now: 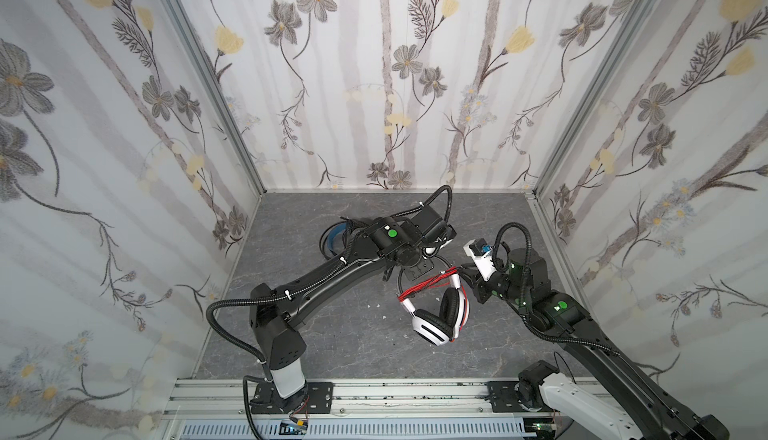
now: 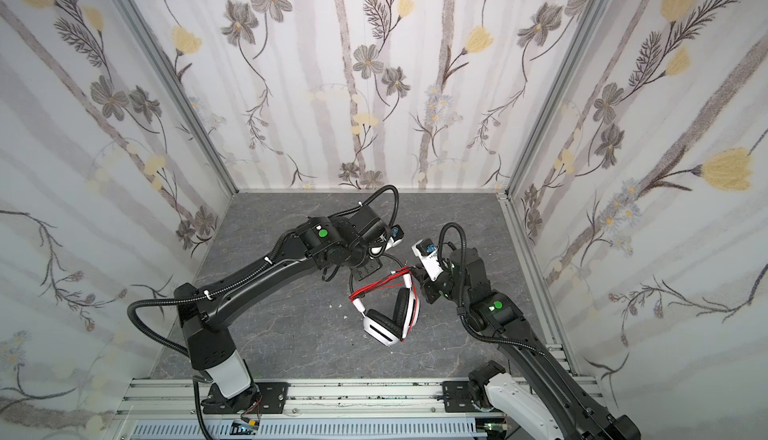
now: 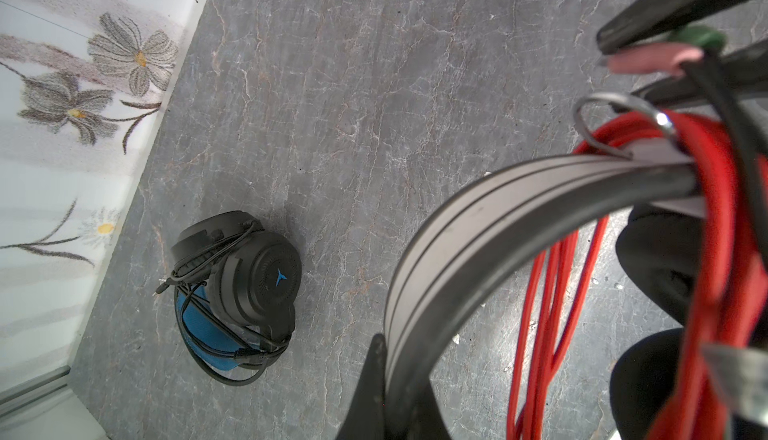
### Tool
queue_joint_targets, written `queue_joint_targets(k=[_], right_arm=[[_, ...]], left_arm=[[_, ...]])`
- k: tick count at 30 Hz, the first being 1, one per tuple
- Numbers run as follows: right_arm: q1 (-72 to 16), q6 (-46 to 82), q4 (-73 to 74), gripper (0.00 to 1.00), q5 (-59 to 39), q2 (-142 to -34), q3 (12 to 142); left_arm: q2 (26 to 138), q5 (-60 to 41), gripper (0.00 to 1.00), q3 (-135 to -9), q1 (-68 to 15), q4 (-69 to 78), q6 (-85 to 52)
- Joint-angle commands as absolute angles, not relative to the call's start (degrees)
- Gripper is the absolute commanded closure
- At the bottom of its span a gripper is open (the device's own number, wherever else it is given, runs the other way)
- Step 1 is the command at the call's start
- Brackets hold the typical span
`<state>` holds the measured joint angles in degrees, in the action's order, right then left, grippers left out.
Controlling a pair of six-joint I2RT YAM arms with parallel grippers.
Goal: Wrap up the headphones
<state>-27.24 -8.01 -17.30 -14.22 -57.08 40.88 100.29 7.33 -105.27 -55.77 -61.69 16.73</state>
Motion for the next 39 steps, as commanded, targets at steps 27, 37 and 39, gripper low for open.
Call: queue_joint_targets(k=[27, 37, 39], right_arm=[[-20.6, -2.4, -13.1, 0.44, -7.8, -57.9, 37.2], [-17.0, -2.6, -14.5, 0.11, 2.6, -53.8, 39.6], [-17.0, -2.8, -14.4, 0.09, 4.0, -53.6, 39.9]], left_arm=[[105.6, 0.0, 1.0, -110.3, -48.8, -64.6, 8.2], [116.0, 3.4, 1.0, -120.3, -47.5, -63.3, -3.7], [119.4, 4.5, 1.0, -123.9, -47.0, -64.1, -7.0]])
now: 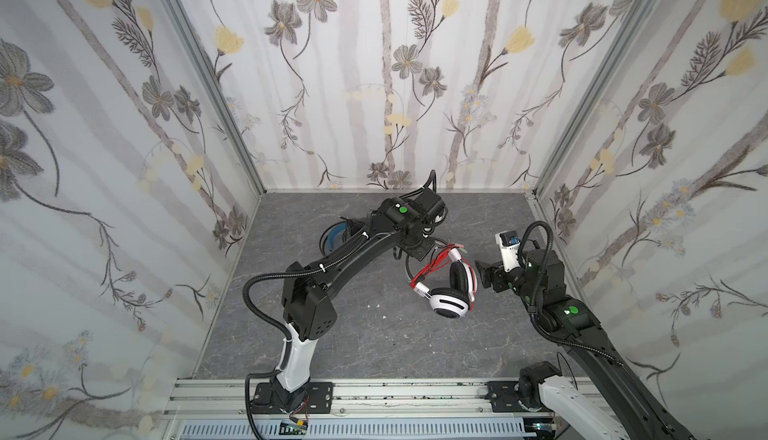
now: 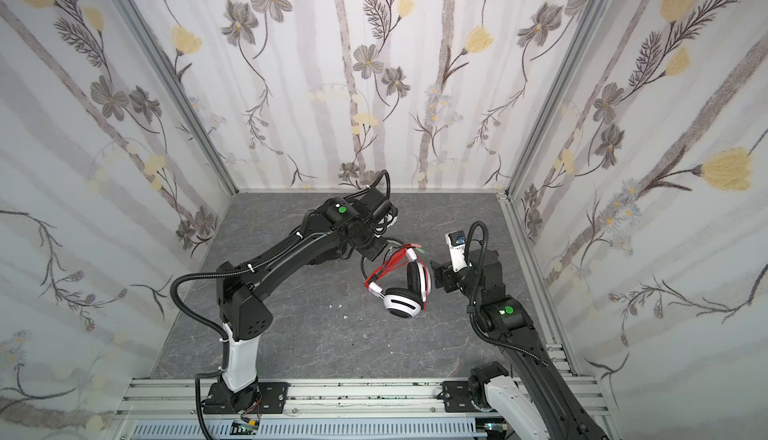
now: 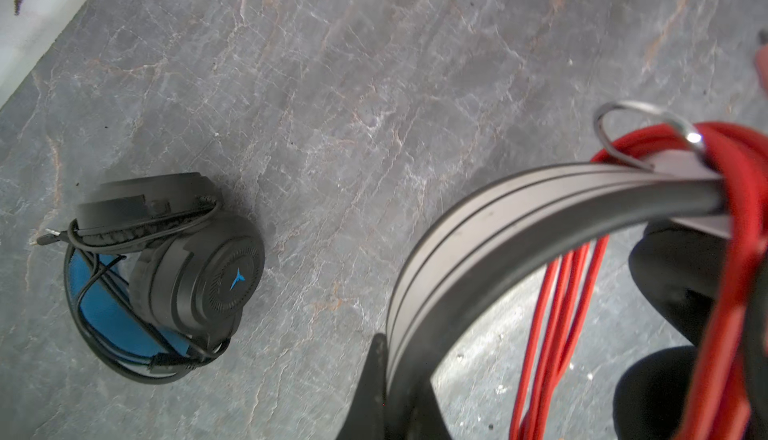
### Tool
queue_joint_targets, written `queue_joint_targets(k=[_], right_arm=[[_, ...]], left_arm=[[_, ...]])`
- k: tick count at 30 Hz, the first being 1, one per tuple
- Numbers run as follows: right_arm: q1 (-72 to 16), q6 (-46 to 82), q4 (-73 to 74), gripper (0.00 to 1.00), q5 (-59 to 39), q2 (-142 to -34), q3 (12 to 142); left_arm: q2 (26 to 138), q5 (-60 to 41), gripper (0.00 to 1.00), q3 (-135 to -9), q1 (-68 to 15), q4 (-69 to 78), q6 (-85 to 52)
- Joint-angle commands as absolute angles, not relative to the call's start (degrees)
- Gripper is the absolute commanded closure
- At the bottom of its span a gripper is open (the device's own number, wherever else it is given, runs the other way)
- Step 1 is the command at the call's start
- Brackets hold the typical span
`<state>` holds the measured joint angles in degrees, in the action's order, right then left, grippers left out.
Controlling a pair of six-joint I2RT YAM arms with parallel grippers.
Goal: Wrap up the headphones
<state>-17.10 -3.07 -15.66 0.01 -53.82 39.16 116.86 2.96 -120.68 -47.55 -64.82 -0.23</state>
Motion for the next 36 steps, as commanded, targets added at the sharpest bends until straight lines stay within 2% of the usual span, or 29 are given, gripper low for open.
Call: queue_joint_targets(k=[1, 7, 21, 26, 36], right_arm=[[-16.9, -2.9, -14.2, 0.08, 4.6, -53.5, 40.0], [-17.2, -2.9, -13.0, 0.0, 7.7, -54.1, 40.1], [-18.4, -2.1, -12.4, 0.0, 6.3, -53.3, 39.3], [-18.6, -2.0, -11.4, 0.0, 5.2, -53.0, 38.6], [-18.7, -2.0, -10.9, 0.0, 5.1, -52.5, 38.4]], left_arm=[[121.2, 4.8, 1.0, -125.7, -46.7, -64.4, -8.7], [126.5, 6.0, 1.0, -129.2, -43.8, -59.8, -18.8], [136.4, 4.4, 1.0, -132.1, -40.4, -49.5, -36.8], [141.0, 3.3, 1.0, -136.6, -40.2, -49.7, -39.2], [144.1, 1.2, 1.0, -135.2, -39.4, -46.5, -42.2]])
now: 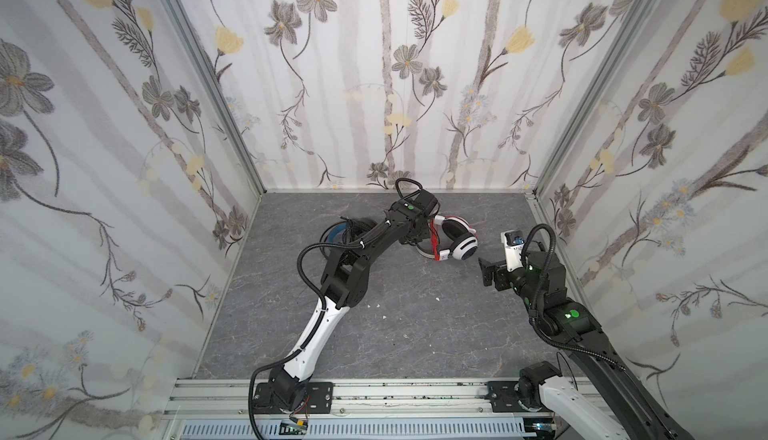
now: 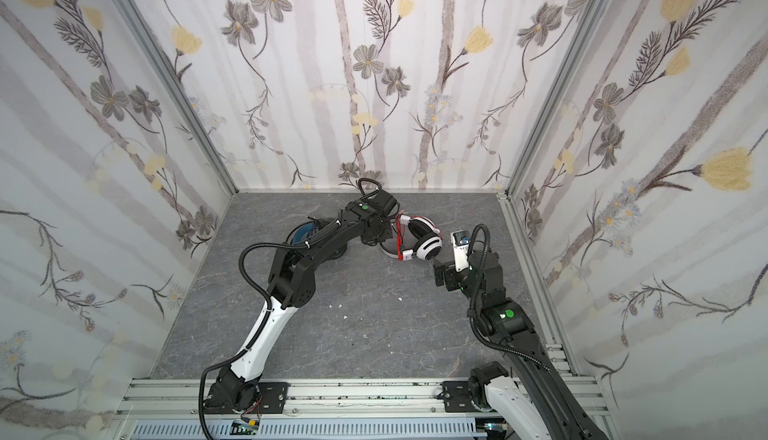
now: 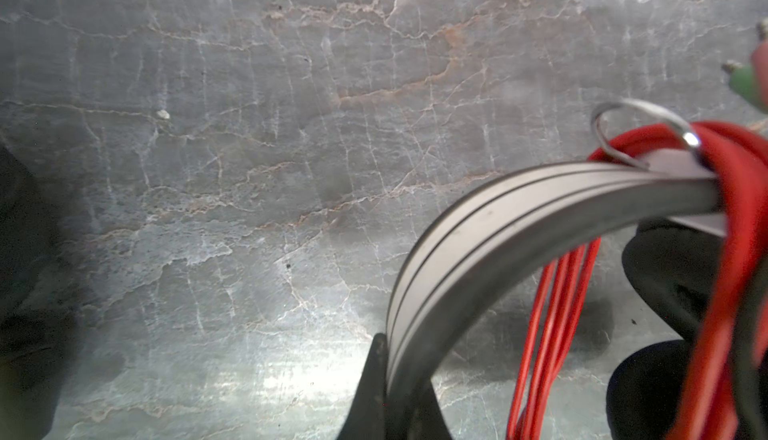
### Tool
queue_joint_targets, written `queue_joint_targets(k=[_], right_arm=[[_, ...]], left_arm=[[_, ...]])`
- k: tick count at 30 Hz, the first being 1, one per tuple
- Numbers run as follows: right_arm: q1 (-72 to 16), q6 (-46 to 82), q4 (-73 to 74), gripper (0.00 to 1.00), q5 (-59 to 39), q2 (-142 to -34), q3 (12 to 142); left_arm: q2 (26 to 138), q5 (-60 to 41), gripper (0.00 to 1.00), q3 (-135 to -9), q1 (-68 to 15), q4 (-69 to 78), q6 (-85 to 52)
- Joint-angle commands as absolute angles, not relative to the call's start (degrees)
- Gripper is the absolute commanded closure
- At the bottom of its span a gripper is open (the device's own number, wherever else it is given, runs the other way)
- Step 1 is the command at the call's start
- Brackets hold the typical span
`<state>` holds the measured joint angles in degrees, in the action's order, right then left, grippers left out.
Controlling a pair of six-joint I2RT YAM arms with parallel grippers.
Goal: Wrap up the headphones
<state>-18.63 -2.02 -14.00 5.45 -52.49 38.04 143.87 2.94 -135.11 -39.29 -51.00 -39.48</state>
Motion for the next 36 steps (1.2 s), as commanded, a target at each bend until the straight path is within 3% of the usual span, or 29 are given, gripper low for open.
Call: queue_joint_targets(k=[1, 16, 29, 30, 31, 32, 36], right_arm=[[-18.7, -2.0, -10.9, 0.0, 5.1, -52.6, 38.5], [-19.2, -2.5, -10.9, 0.0, 5.5, -52.5, 38.5], [-19.4, -3.1, -10.7, 0.0, 6.6, -52.0, 38.7], [-19.4, -3.2, -10.7, 0.0, 6.6, -51.9, 38.8], [-19.4, -3.1, -10.8, 0.0, 6.6, -51.8, 38.8], [-19.4, -3.0, -10.8, 0.0, 6.6, -51.7, 38.7], [-19.2, -2.6, -10.8, 0.0, 6.7, -51.3, 38.9]], left_arm=[[144.2, 0.9, 0.99, -135.1, -39.4, -46.3, -42.4], [145.0, 0.6, 0.8, -133.2, -39.3, -46.8, -43.4], [141.8, 2.1, 0.37, -130.8, -38.9, -49.3, -40.4], [141.3, 2.3, 0.31, -130.7, -38.8, -49.7, -39.7], [140.7, 2.5, 0.13, -130.4, -38.9, -50.1, -39.1], [140.1, 2.6, 0.04, -130.0, -38.8, -50.4, -38.5], [135.8, 2.0, 0.0, -125.4, -38.9, -48.6, -34.7]])
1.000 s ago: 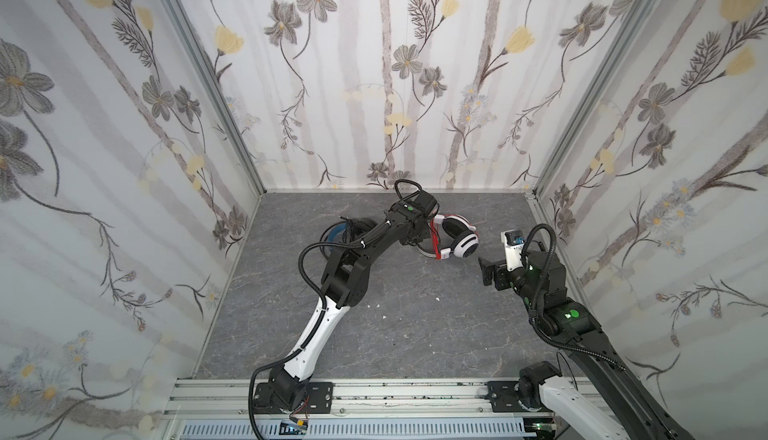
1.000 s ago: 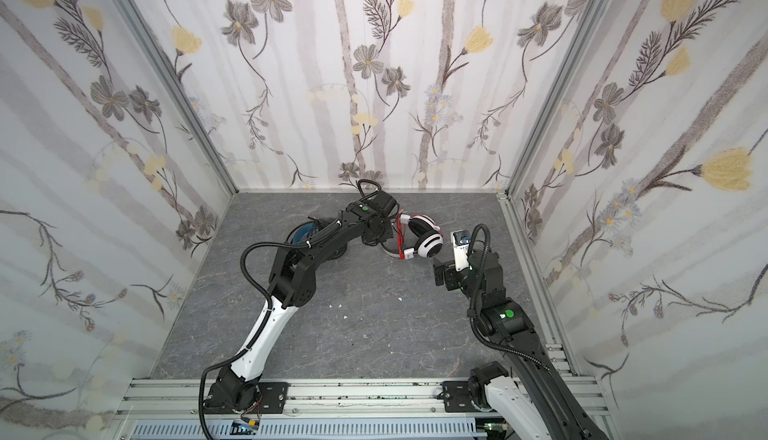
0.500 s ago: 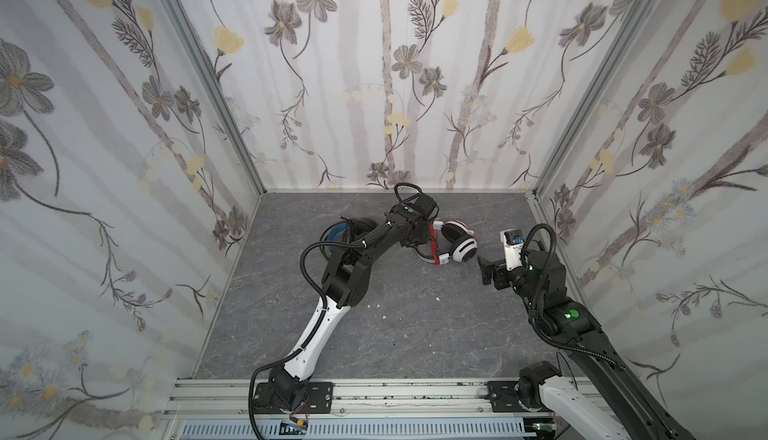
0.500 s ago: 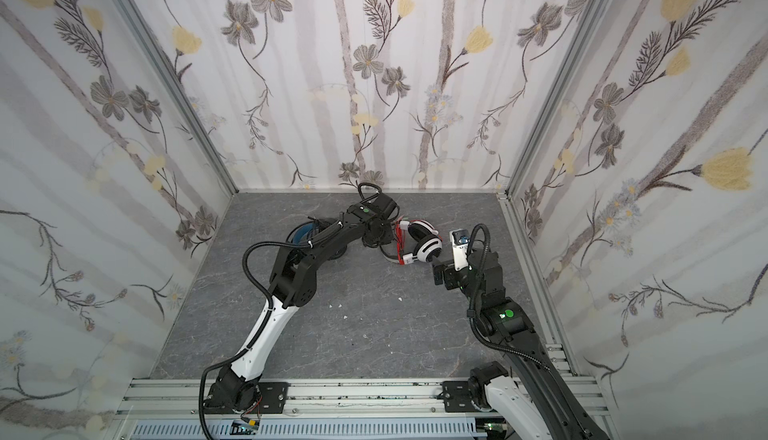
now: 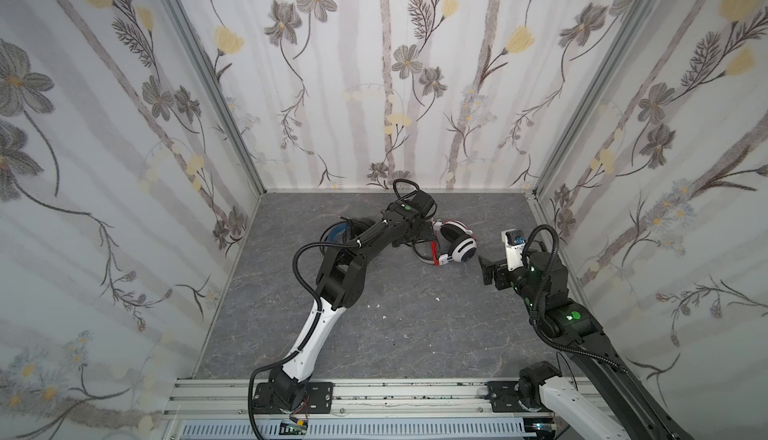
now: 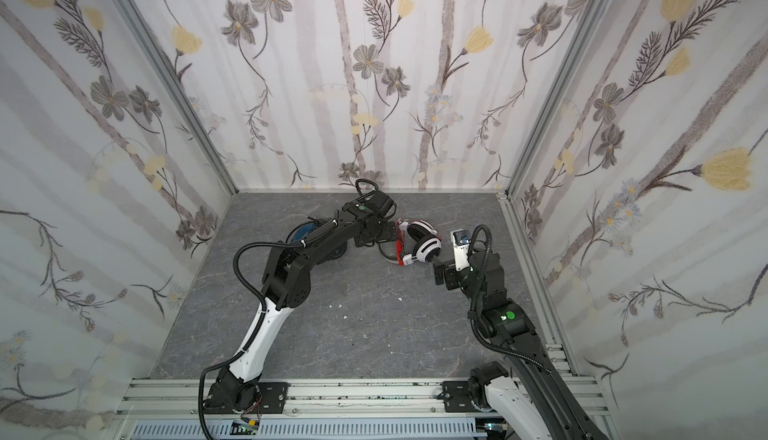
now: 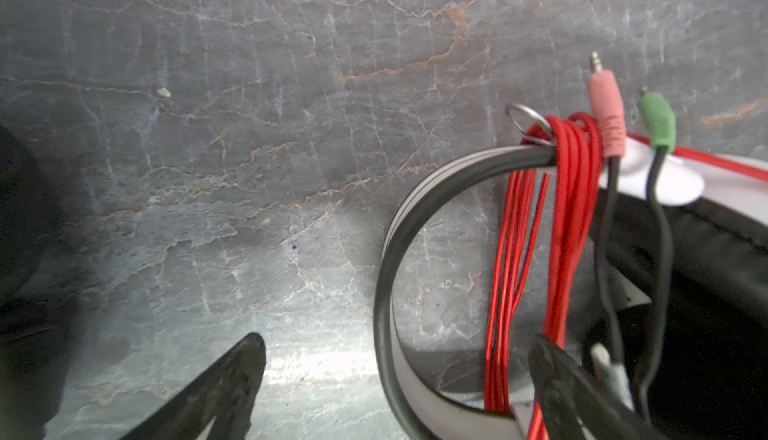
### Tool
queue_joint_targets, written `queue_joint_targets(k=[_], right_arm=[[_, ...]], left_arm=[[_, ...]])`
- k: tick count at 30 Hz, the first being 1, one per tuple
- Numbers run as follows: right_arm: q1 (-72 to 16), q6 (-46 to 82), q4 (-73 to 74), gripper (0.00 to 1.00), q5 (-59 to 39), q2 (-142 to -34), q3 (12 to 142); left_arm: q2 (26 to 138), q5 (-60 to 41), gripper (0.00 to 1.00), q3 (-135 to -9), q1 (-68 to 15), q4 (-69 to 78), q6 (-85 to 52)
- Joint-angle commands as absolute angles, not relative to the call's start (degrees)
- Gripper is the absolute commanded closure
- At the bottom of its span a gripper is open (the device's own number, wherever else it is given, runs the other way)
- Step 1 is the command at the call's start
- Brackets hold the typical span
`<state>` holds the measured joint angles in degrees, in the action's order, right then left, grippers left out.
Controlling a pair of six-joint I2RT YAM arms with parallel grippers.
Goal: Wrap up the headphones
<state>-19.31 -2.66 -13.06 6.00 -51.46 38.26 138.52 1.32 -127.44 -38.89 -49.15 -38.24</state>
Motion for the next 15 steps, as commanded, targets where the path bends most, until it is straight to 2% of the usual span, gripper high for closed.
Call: queue_joint_targets(k=[1, 8, 15], right_arm=[[-19.1, -2.6, -10.8, 0.0, 6.6, -51.0, 39.1], [-18.5, 0.7, -9.6, 0.0, 7.4, -50.4, 38.8], [-16.4, 9.0, 0.2, 0.0, 9.8, -49.2, 33.1]], left_arm=[[134.2, 2.0, 0.0, -123.7, -38.9, -47.8, -33.7], [120.3, 0.7, 0.0, -110.5, -39.8, -43.6, -25.5], [95.8, 3.6, 0.0, -84.1, -42.4, -31.2, -18.9]])
